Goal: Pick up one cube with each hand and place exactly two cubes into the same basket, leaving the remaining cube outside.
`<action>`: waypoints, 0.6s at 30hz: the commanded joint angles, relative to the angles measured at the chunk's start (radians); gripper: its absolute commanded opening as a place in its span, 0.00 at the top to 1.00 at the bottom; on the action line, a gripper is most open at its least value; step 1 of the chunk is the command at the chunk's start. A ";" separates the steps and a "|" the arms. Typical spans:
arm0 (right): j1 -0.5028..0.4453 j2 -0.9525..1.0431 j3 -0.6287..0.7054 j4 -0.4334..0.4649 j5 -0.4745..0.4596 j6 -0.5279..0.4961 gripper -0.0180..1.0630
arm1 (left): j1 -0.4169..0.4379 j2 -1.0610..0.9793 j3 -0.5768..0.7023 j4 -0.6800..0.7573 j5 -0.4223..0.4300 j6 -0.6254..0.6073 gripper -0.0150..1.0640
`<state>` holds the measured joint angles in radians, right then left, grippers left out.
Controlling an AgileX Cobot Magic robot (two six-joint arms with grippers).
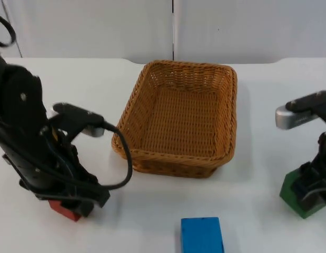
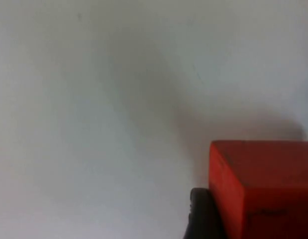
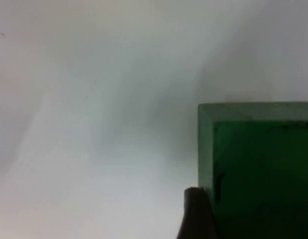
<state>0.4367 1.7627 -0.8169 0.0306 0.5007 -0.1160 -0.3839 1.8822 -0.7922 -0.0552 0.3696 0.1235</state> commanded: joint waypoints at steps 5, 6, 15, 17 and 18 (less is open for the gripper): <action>0.006 -0.148 -0.005 0.000 0.087 0.000 0.98 | 0.002 -0.171 -0.002 -0.022 0.096 -0.053 0.99; 0.006 -0.176 -0.005 0.000 0.098 0.005 0.98 | 0.002 -0.209 -0.002 -0.027 0.116 -0.053 0.99; 0.006 -0.424 -0.005 0.000 0.124 0.038 0.98 | 0.002 -0.488 -0.002 -0.065 0.239 -0.053 0.99; 0.006 -0.452 -0.005 0.000 0.124 0.041 0.98 | 0.002 -0.520 -0.002 -0.067 0.250 -0.053 0.99; 0.006 -0.477 -0.005 0.000 0.124 0.041 0.98 | 0.002 -0.545 -0.002 -0.070 0.257 -0.053 0.99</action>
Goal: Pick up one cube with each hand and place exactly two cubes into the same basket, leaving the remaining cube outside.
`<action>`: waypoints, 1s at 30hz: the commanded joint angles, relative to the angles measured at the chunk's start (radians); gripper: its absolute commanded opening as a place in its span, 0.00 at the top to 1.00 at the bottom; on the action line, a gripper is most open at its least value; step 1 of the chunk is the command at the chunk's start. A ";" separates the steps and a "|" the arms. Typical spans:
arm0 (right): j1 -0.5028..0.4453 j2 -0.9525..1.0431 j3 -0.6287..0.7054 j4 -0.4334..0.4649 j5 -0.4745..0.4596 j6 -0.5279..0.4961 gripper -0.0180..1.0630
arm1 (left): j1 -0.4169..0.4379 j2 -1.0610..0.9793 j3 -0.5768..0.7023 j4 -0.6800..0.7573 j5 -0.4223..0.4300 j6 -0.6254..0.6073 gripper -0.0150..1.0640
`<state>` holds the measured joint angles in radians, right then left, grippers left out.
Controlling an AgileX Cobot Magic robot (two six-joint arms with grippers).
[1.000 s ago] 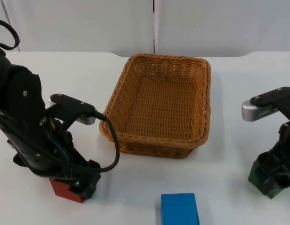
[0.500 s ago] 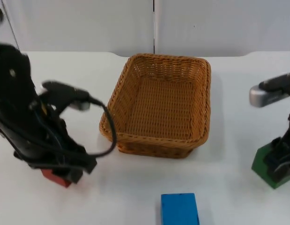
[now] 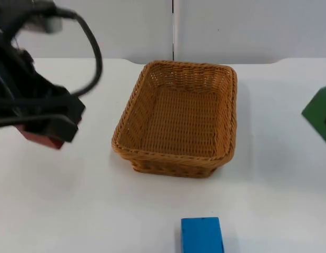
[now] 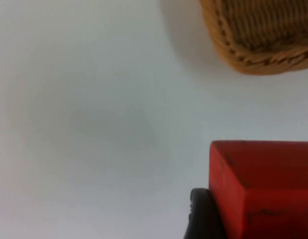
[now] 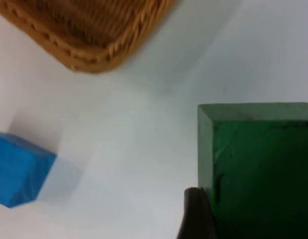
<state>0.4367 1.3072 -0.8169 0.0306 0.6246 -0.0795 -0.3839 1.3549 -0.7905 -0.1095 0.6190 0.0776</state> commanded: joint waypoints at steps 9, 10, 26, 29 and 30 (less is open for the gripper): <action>0.006 -0.123 -0.005 0.000 -0.004 0.004 0.98 | 0.002 -0.169 -0.004 -0.031 0.082 -0.008 0.99; 0.006 -0.126 -0.005 0.000 -0.004 0.004 0.98 | 0.002 -0.174 -0.004 -0.031 0.088 -0.008 0.99; 0.006 -0.125 -0.005 0.000 -0.055 0.013 0.98 | 0.002 -0.182 -0.004 -0.039 0.112 0.021 0.99; 0.006 -0.125 -0.005 -0.002 -0.072 0.013 0.98 | 0.002 -0.182 -0.004 -0.039 0.109 0.021 0.99; 0.006 -0.125 -0.005 -0.002 -0.079 0.013 0.98 | 0.002 -0.182 -0.004 -0.039 0.109 0.021 0.99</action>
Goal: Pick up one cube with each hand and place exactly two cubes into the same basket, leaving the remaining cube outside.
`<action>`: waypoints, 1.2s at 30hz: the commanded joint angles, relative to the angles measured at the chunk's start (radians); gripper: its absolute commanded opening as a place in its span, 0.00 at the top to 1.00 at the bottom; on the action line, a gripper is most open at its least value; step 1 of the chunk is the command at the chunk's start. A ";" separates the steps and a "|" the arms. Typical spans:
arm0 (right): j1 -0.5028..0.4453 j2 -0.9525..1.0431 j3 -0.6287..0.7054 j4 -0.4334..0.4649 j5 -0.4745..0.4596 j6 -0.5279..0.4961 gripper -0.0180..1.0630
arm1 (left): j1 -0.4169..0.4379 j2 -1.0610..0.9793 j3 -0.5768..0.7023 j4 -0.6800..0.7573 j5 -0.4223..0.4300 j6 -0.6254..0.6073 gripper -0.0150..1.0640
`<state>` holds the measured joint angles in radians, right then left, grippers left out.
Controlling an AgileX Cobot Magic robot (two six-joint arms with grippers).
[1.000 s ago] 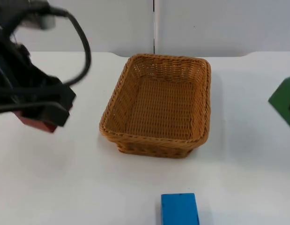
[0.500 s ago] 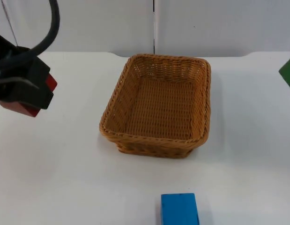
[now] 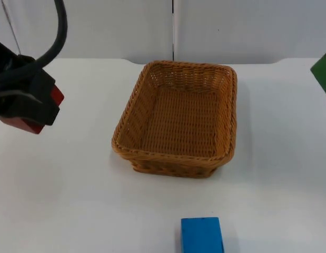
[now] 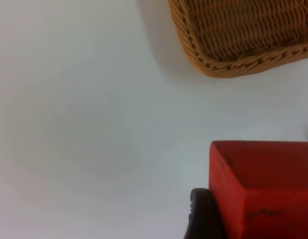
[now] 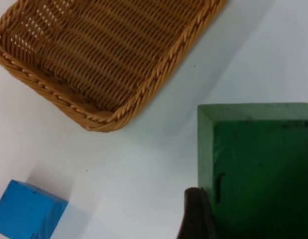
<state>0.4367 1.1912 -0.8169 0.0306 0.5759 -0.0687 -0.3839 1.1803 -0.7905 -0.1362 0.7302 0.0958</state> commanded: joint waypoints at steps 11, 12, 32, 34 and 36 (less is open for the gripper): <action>0.006 0.005 -0.029 -0.002 -0.111 0.002 0.98 | 0.002 0.055 -0.017 -0.090 -0.091 0.078 0.99; 0.006 0.005 -0.029 -0.002 -0.111 0.002 0.98 | 0.002 0.055 -0.017 -0.090 -0.091 0.078 0.99; 0.006 0.675 -0.634 -0.002 0.057 -0.002 0.98 | -0.006 0.362 -0.201 -0.208 -0.183 0.226 0.99; 0.006 0.715 -0.671 -0.002 0.061 -0.003 0.98 | -0.010 0.381 -0.208 -0.220 -0.198 0.242 0.99; 0.006 0.785 -0.738 -0.002 0.081 -0.006 0.98 | -0.018 0.414 -0.219 -0.220 -0.222 0.250 0.99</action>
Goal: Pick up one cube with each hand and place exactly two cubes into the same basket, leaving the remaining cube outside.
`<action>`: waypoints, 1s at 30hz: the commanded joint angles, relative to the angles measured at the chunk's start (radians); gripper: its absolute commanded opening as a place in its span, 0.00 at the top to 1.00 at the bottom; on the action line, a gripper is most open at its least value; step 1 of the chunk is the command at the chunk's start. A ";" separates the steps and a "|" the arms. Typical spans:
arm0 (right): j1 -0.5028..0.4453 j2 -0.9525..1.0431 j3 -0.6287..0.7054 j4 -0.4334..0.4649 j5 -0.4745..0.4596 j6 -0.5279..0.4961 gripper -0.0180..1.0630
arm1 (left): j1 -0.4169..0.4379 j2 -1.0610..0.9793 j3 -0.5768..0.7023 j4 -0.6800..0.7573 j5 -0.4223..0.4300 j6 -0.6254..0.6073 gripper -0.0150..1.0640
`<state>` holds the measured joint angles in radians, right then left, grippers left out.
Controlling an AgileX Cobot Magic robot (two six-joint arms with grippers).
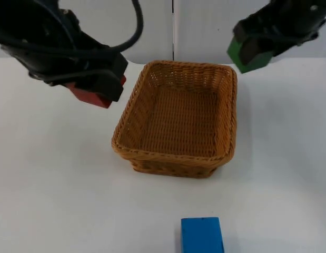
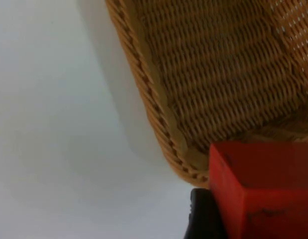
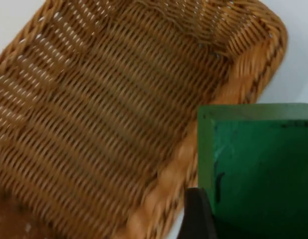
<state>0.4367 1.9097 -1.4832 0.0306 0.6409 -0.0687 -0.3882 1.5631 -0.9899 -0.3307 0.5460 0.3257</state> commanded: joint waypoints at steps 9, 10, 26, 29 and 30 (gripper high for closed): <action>0.006 0.265 -0.312 0.000 0.090 -0.029 0.98 | -0.042 0.144 -0.067 -0.051 -0.118 0.067 0.99; 0.006 0.285 -0.342 0.000 0.091 -0.031 0.98 | -0.046 0.161 -0.078 -0.053 -0.123 0.074 0.99; 0.006 0.426 -0.475 0.196 0.013 -0.174 0.98 | -0.118 0.370 -0.161 -0.049 -0.261 0.122 0.99; 0.006 0.442 -0.475 0.214 -0.010 -0.174 0.98 | -0.118 0.399 -0.161 -0.051 -0.304 0.122 0.99; 0.006 0.452 -0.475 0.216 -0.017 -0.174 0.98 | -0.118 0.412 -0.161 -0.053 -0.322 0.122 0.99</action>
<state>0.4367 2.3534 -1.9480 0.2250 0.6536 -0.2278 -0.5003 1.9606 -1.1426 -0.3737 0.2742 0.4459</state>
